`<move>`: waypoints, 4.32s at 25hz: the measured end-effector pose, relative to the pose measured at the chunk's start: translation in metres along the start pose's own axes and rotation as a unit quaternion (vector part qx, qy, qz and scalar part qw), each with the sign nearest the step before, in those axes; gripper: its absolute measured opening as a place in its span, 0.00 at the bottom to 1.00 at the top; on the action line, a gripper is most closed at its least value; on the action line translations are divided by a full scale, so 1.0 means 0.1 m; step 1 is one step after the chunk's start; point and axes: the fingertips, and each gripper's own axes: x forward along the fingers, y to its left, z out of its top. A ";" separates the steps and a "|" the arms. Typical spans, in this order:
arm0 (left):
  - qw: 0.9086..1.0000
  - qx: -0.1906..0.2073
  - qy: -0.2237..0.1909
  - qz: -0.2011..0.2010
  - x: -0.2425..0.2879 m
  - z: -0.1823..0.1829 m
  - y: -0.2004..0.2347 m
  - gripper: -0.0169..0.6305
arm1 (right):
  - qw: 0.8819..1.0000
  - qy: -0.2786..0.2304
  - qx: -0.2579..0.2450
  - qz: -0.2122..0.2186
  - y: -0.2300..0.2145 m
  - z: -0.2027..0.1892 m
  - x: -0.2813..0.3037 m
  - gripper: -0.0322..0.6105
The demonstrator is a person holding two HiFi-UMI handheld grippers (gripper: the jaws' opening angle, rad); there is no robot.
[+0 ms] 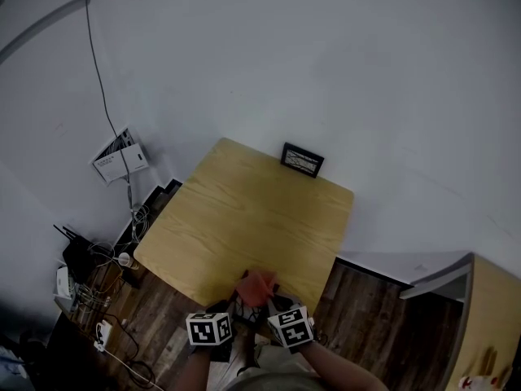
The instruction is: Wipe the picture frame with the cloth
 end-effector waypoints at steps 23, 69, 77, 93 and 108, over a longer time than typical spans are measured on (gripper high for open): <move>1.000 -0.015 -0.003 -0.008 0.00 -0.01 0.00 0.15 | 0.999 -0.021 0.035 -0.016 -0.14 -0.12 -0.42 0.06; 1.000 -0.014 -0.003 -0.007 0.02 -0.01 -0.02 0.15 | 0.991 -0.009 -0.073 0.112 0.83 0.12 -0.09 0.06; 1.000 -0.014 -0.004 -0.006 0.04 -0.02 -0.02 0.15 | 0.993 -0.001 -0.063 0.103 0.72 -0.01 -0.12 0.06; 1.000 -0.007 -0.001 -0.006 0.03 -0.02 -0.01 0.15 | 0.997 0.001 -0.026 0.066 0.43 -0.22 -0.31 0.06; 1.000 0.001 -0.002 -0.024 0.01 -0.05 -0.02 0.15 | 0.999 -0.010 -0.006 0.038 0.39 -0.28 -0.45 0.06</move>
